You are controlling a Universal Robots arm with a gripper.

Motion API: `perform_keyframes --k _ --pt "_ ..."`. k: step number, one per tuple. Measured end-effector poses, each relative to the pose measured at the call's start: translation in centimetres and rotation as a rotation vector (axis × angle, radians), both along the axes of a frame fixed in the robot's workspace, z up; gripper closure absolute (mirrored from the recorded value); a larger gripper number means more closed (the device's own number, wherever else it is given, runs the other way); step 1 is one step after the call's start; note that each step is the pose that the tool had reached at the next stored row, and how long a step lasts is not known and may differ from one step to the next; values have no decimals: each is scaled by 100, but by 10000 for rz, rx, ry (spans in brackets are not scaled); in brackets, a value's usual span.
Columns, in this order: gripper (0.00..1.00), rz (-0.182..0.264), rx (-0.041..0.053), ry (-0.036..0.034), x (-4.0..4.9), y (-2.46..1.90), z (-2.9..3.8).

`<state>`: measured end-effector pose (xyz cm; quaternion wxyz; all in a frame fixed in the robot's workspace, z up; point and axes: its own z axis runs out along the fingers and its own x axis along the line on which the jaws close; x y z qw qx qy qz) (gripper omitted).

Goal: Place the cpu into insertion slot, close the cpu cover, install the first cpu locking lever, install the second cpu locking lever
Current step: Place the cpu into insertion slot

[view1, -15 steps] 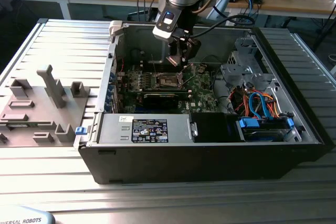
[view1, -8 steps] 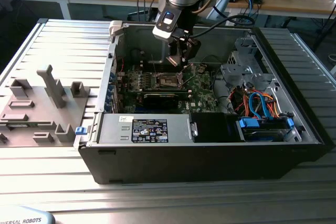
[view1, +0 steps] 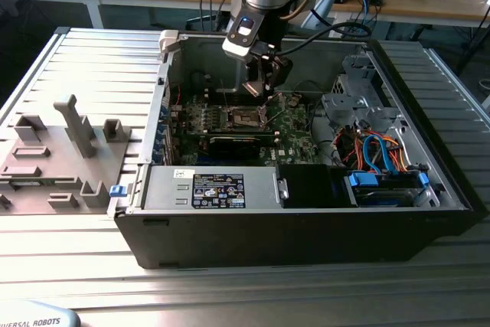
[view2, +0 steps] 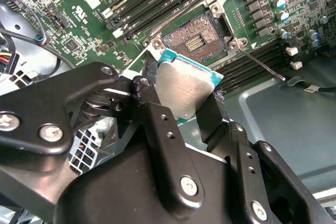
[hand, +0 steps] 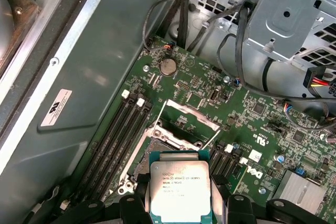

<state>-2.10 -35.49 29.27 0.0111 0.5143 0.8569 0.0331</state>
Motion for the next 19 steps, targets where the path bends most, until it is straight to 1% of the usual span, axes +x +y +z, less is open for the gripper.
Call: perform_keyframes --k 19 --pt "46 -144 -1 0 0 0 -5"
